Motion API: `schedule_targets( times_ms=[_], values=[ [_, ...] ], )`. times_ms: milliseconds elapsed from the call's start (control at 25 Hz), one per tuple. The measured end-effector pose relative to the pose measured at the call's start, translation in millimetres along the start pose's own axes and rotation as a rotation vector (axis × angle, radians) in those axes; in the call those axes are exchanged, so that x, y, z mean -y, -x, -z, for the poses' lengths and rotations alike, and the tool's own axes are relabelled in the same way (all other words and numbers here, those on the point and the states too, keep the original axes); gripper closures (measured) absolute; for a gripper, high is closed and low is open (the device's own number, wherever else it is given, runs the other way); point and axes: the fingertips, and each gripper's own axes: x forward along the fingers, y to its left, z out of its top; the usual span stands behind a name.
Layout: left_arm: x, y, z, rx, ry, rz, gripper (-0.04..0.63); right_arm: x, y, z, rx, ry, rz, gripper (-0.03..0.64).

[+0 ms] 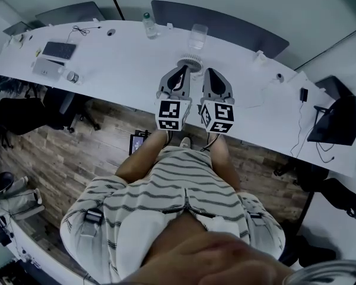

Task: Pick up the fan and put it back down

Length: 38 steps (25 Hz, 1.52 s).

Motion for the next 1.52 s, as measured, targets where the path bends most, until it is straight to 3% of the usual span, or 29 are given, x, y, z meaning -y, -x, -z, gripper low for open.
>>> schedule_targets(
  times_ms=[320,960,1240,1520],
  values=[
    [-14.1,-15.0,5.0,-0.015,0.014,-0.003,0.588,-4.5,-24.9,6.8,-0.023,-0.003,-0.018,0.604],
    [-52.6,-48.2,5.6,-0.024,0.035,0.058,0.588,15.8,-75.9,18.3,-0.105,0.012,0.049,0.604],
    [-58.6,-58.6,10.2,-0.033,0.007,0.073,0.588,21.0,-100.7,49.7,-0.208,0.045,-0.021,0.604],
    [-60.9,-63.7,14.5,-0.04,0.019,0.079,0.588,14.0,-125.5,85.5,-0.331,0.165,-0.182,0.604]
  ],
)
